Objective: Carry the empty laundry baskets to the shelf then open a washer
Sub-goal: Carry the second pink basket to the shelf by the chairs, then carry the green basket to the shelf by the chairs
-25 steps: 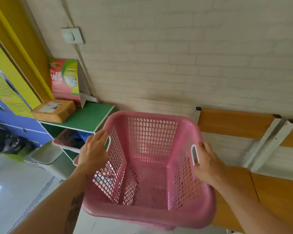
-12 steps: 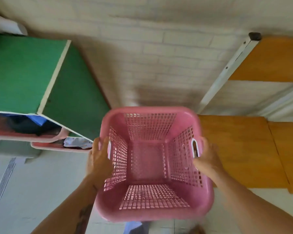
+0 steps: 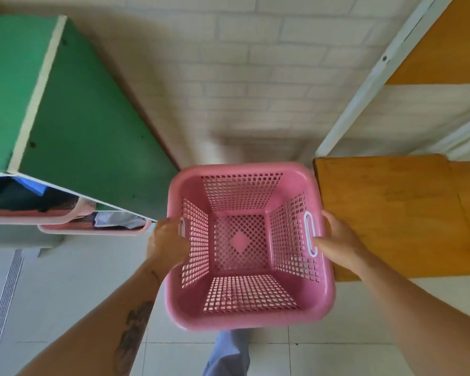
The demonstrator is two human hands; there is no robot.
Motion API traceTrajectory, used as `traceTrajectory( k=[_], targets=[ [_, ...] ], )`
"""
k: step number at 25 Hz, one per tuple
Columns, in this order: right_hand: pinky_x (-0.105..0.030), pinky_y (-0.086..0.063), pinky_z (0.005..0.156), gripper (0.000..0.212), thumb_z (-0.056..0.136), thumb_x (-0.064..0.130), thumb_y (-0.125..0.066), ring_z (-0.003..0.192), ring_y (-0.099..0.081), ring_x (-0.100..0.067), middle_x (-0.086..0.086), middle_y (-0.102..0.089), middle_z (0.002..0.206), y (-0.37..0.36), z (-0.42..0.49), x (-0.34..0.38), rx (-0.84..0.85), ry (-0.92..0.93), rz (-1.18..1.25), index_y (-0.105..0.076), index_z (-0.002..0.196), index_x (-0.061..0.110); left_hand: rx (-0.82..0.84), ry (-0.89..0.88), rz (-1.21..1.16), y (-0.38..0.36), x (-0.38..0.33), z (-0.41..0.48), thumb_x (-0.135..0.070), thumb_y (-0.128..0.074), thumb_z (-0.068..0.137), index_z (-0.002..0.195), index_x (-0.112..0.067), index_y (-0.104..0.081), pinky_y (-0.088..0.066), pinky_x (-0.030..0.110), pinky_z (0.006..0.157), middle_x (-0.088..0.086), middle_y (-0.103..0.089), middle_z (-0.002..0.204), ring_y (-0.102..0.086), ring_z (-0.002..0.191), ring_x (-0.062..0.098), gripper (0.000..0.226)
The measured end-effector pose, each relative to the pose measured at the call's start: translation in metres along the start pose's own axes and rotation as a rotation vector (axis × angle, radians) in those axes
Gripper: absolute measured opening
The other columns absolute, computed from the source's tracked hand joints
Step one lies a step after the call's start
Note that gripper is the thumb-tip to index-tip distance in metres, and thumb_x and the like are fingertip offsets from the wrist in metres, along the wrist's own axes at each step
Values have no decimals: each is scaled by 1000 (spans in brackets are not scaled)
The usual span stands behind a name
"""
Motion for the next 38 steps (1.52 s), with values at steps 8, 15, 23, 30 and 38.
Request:
traceTrajectory(
  k=[8, 15, 23, 30, 38],
  targets=[
    [-35, -29, 116, 69, 88, 29, -60, 143, -32, -21, -5, -32, 157, 112, -129, -21, -108, 170, -83, -33, 150, 18, -61, -303, -85, 51, -158, -114, -1, -48, 81, 122, -19, -62, -40, 3, 45, 0, -68, 116, -58, 65, -2, 47],
    [-34, -32, 111, 64, 88, 33, -54, 141, -33, -19, 1, -31, 156, 227, -283, -148, -303, 200, 4, -35, 149, 24, -31, -647, 7, 2, -308, -288, -9, -46, 79, 119, -22, -63, -46, 14, 69, -2, -67, 117, -62, 88, 9, 46],
    [-32, -34, 107, 64, 89, 36, -54, 136, -38, -20, 1, -35, 153, 339, -435, -360, -652, 54, 100, -34, 148, 25, 174, -967, -28, -139, -484, -491, -19, -41, 87, 99, -37, -61, -40, 11, 39, -13, -62, 97, -58, 63, 5, 29],
    [-32, -30, 113, 66, 88, 39, -55, 140, -34, -18, 7, -30, 155, 419, -497, -519, -841, -168, 204, -32, 149, 28, 404, -1244, 88, -274, -644, -617, -17, -52, 88, 109, -33, -61, -50, 22, 61, -11, -61, 105, -64, 84, 17, 28],
    [-31, -28, 115, 65, 88, 36, -58, 141, -33, -18, 2, -34, 154, 515, -573, -718, -1089, -511, 332, -35, 148, 25, 556, -1603, 223, -475, -829, -787, -18, -56, 85, 105, -30, -69, -39, 16, 76, -11, -62, 99, -60, 92, 9, 27]
  ],
)
Point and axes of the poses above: each hand's wrist, its own z-axis towards the middle knuckle, its own y-axis out of the back of the hand, x = y × z, the point moved 3 cm from there along z, towards the middle knuckle
